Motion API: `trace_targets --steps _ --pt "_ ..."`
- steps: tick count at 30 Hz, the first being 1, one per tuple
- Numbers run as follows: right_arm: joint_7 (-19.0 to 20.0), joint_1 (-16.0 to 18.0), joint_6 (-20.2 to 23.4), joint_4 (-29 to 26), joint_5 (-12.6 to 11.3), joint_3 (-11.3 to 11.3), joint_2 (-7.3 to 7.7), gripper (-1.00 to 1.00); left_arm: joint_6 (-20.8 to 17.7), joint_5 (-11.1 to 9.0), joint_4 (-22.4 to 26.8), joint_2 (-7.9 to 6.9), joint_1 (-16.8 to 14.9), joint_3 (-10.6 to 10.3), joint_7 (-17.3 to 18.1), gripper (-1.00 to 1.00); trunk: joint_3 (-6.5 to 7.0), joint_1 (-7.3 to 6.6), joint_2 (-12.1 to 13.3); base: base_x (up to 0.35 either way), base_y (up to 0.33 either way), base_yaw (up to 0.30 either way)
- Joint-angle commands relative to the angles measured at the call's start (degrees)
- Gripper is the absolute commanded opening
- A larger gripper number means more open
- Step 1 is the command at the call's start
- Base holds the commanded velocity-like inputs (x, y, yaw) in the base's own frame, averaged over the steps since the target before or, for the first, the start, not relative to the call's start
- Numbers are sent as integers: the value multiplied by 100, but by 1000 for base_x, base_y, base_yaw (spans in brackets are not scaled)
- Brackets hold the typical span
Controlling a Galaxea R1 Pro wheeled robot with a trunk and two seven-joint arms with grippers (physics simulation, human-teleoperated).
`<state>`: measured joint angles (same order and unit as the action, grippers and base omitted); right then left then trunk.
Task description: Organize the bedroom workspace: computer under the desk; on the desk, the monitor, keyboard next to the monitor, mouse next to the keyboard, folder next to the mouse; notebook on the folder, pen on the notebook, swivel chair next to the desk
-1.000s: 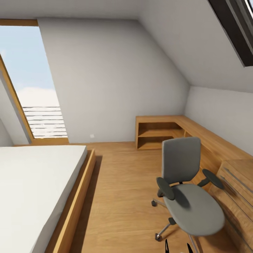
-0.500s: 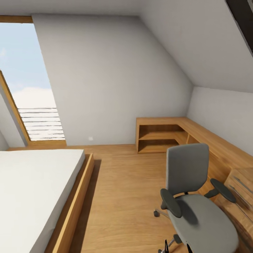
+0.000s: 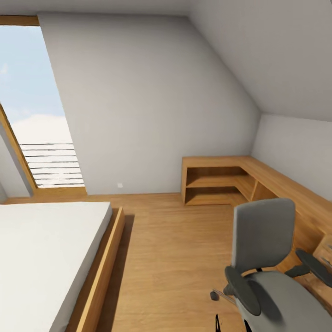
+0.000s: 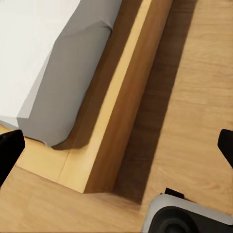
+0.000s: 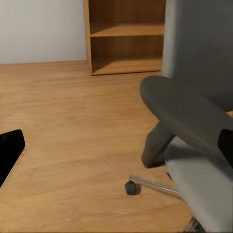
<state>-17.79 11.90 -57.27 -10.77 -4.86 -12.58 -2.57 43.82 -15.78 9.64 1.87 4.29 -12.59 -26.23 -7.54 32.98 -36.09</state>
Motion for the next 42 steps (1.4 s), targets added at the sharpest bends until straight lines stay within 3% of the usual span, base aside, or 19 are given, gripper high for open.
trace_targets --steps 1,23,42 --pt "-15 6 -20 4 -51 -49 -8 100 4 -39 12 -2 2 -50 -31 100 -8 5 -6 297 220 0" --pt "-6 6 -21 4 -50 -47 -24 100 6 -33 12 4 2 -49 -29 100 -8 5 -6 169 102 0" --pt "-6 6 -16 4 -46 -51 -25 100 4 -31 12 7 2 -51 -31 100 -8 5 -6 309 21 0"
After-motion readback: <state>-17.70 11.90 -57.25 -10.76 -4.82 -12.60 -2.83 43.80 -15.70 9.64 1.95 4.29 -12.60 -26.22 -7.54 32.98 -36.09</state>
